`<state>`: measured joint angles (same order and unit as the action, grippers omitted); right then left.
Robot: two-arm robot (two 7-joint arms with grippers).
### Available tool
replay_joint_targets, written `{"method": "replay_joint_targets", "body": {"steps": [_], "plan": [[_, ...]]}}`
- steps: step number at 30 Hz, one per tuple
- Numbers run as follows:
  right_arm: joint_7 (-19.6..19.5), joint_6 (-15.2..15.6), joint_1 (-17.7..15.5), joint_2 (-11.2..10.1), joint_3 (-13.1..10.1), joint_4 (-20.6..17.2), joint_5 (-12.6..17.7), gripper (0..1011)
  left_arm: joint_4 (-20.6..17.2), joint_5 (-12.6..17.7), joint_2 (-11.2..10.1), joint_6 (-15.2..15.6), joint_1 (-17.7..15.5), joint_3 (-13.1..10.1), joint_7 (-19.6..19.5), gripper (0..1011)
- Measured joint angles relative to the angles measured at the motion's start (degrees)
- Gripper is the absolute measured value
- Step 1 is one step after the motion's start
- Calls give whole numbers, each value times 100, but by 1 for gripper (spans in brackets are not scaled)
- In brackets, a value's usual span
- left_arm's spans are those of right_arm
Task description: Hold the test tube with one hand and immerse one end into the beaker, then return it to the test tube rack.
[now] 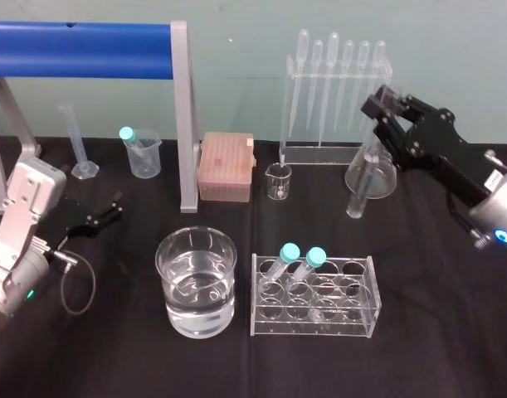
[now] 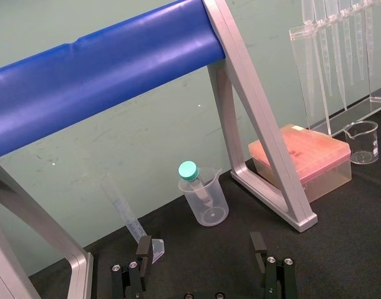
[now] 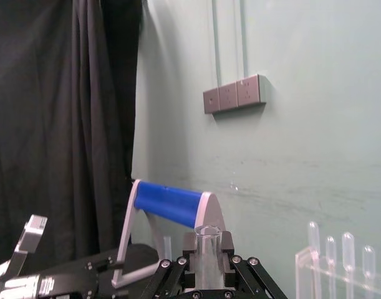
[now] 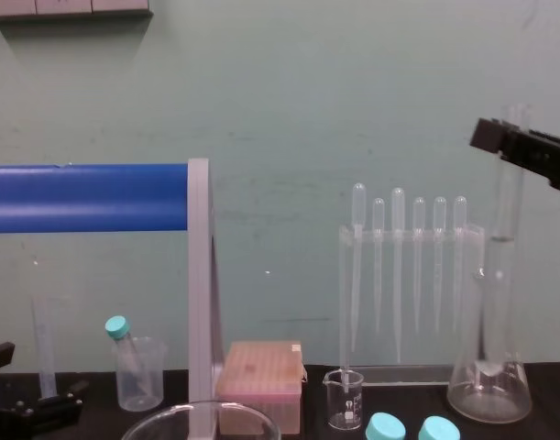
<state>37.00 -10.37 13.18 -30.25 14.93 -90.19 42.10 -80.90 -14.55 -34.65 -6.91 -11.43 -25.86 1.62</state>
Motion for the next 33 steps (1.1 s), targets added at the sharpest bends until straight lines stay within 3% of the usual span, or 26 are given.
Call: {"method": "replay_joint_targets", "body": {"steps": [7,15,33], "plan": [[307,-133,538,371,259,653,129,228,0,0,0,0,0,0,0,1000],[616,-218,963,647,533,1358,185,227,0,0,0,0,0,0,0,1000],[611,-211,928,625,508,1291,177,227,0,0,0,0,0,0,0,1000]]}}
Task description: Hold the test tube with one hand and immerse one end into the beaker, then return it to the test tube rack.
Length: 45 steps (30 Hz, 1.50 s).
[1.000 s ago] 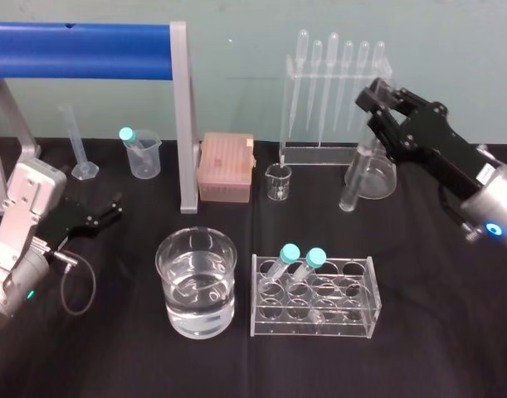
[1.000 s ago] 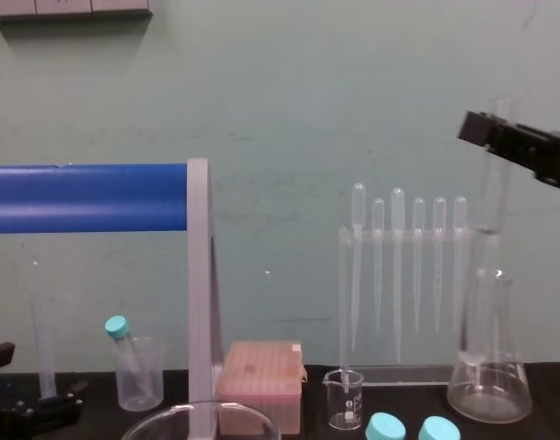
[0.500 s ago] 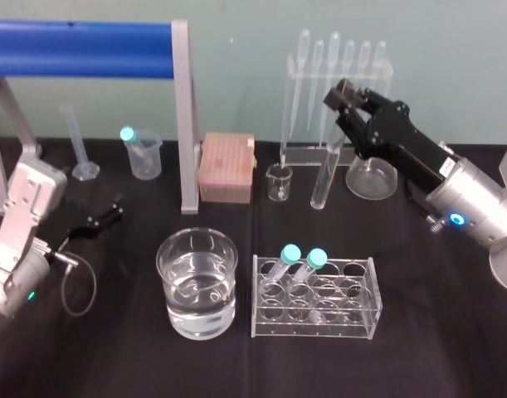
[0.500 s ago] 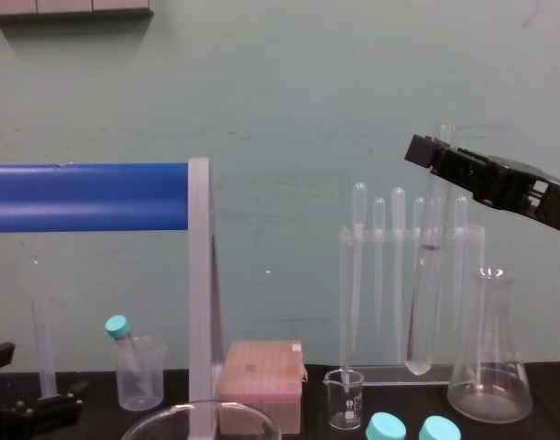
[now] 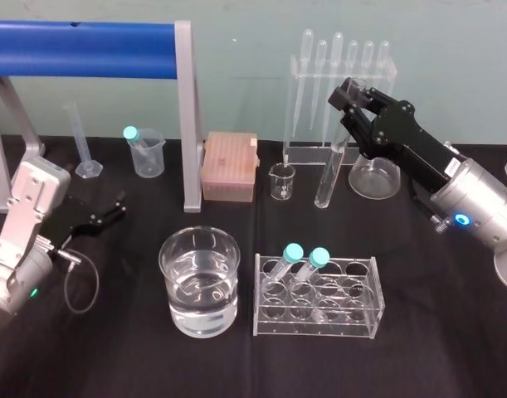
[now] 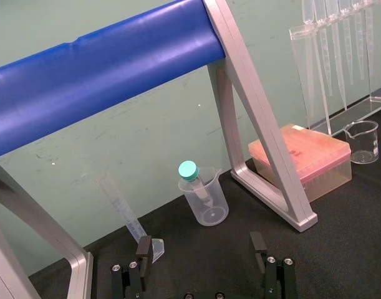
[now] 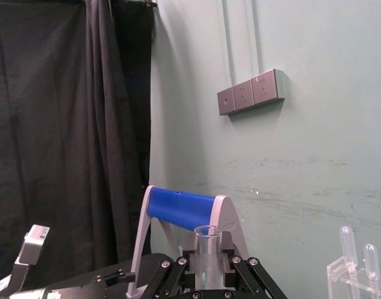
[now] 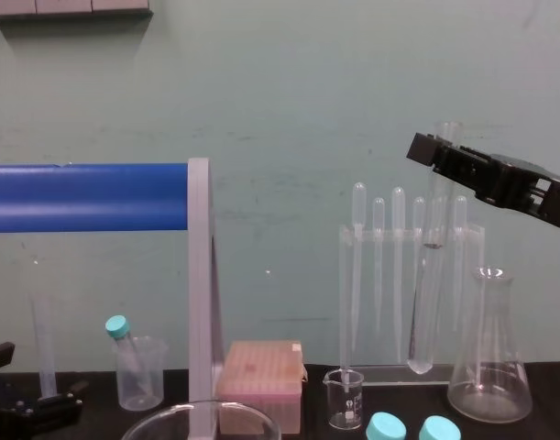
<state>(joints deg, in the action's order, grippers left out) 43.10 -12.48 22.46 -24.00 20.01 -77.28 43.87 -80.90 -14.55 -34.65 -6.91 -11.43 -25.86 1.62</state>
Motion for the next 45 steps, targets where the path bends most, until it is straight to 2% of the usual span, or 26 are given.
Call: {"method": "replay_joint_targets", "body": {"steps": [29,33,36,40,41,45], "plan": [[0,24,11,-17,18,-14,1,227,0,0,0,0,0,0,0,1000],[296,87,253,22,171,103,70,227,0,0,0,0,0,0,0,1000],[634,119,518,137,328,236,183,227,0,0,0,0,0,0,0,1000],[1111,192,886,335,599,433,313,227,0,0,1,0,0,0,0,1000],[1339,239,1036,438,728,524,368,227,0,0,0,0,0,0,0,1000],[1850,376,1355,657,1053,712,469,227,0,0,0,0,0,0,0,1000]]}}
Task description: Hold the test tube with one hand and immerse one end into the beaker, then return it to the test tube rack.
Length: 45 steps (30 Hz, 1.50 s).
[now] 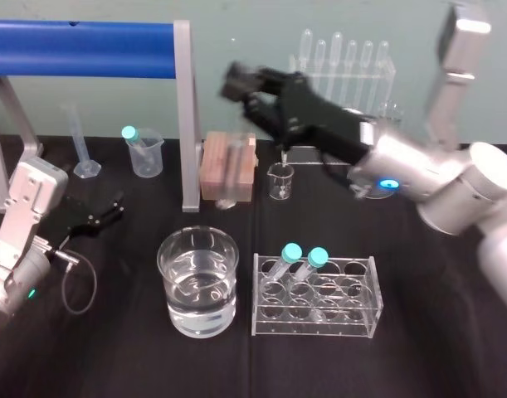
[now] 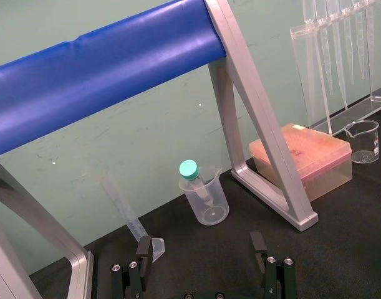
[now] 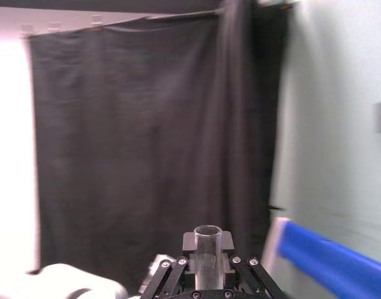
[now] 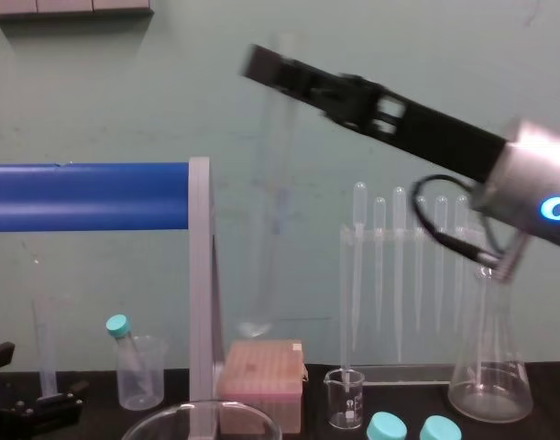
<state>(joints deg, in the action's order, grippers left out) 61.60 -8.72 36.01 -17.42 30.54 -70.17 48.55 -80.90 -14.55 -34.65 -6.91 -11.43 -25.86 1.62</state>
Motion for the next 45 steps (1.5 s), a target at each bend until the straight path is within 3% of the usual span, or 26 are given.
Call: {"method": "replay_joint_targets", "body": {"steps": [5,9,19,21,28,35,45], "plan": [[483,164,275,160,382,158,24,227,0,0,0,0,0,0,0,1000],[652,218,391,178,593,270,-19,227,0,0,0,0,0,0,0,1000],[787,130,579,239,929,743,-185,227,0,0,0,0,0,0,0,1000],[820,42,656,297,1019,985,-237,227,0,0,0,0,0,0,0,1000],[995,-22,803,548,1134,1694,-200,227,0,0,0,0,0,0,0,1000],[1106,-21,877,758,1189,2142,-207,227,0,0,0,0,0,0,0,1000],[1086,-6,879,769,1242,2139,-375,227,0,0,0,0,0,0,0,1000]]}}
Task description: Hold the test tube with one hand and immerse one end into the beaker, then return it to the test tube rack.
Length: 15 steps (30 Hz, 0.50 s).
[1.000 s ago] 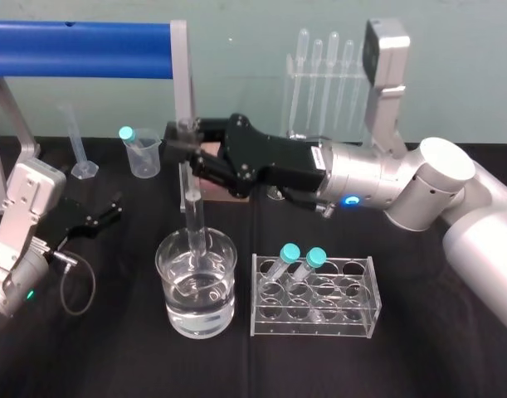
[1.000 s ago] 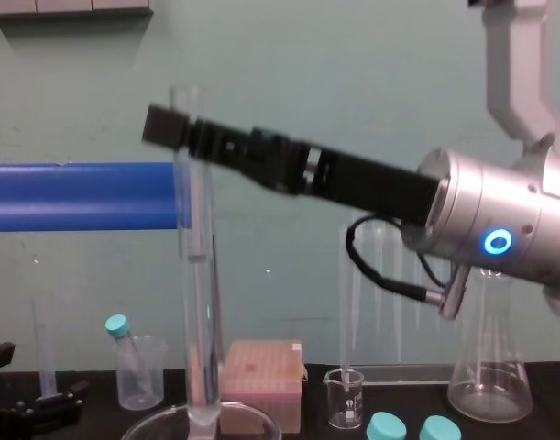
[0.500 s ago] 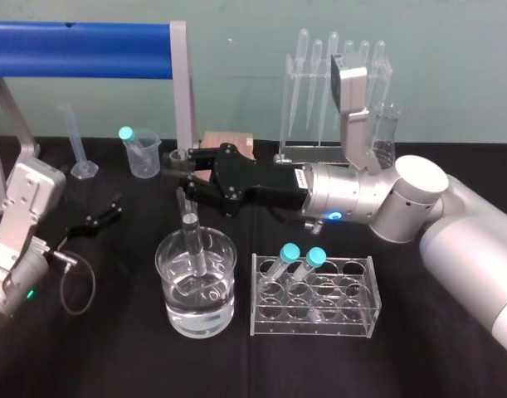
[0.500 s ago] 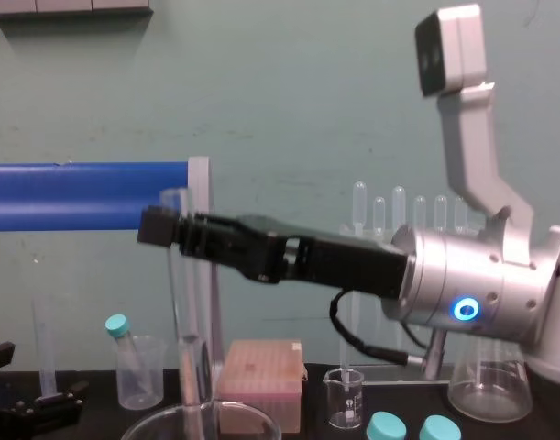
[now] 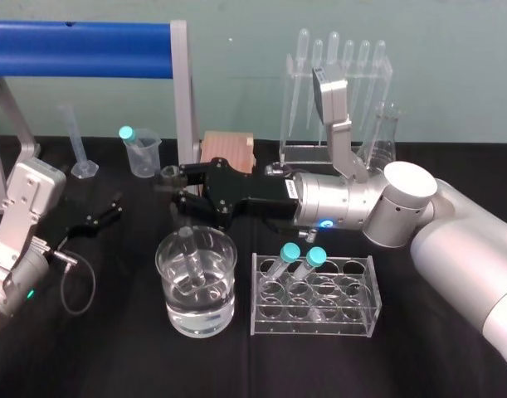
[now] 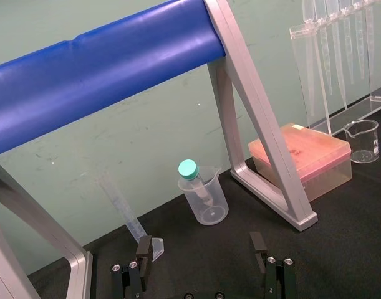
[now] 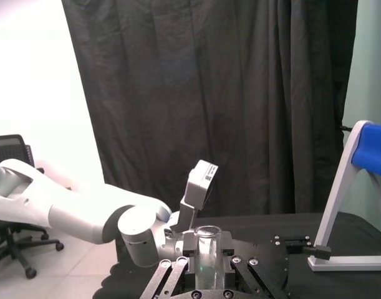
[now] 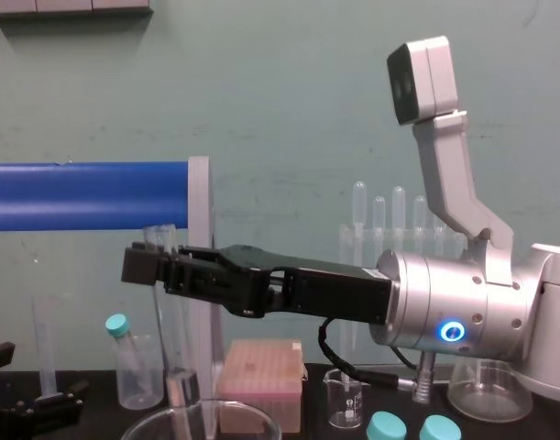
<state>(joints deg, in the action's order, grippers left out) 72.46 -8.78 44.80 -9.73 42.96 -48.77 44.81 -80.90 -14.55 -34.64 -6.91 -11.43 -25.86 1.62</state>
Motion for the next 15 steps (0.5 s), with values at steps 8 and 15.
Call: {"method": "replay_joint_targets", "body": {"steps": [8,15], "plan": [[-37,-26,0,-17,36,40,-133,228,0,0,0,0,0,0,0,1000],[1,-97,12,29,40,203,-201,227,0,0,0,0,0,0,0,1000]]}}
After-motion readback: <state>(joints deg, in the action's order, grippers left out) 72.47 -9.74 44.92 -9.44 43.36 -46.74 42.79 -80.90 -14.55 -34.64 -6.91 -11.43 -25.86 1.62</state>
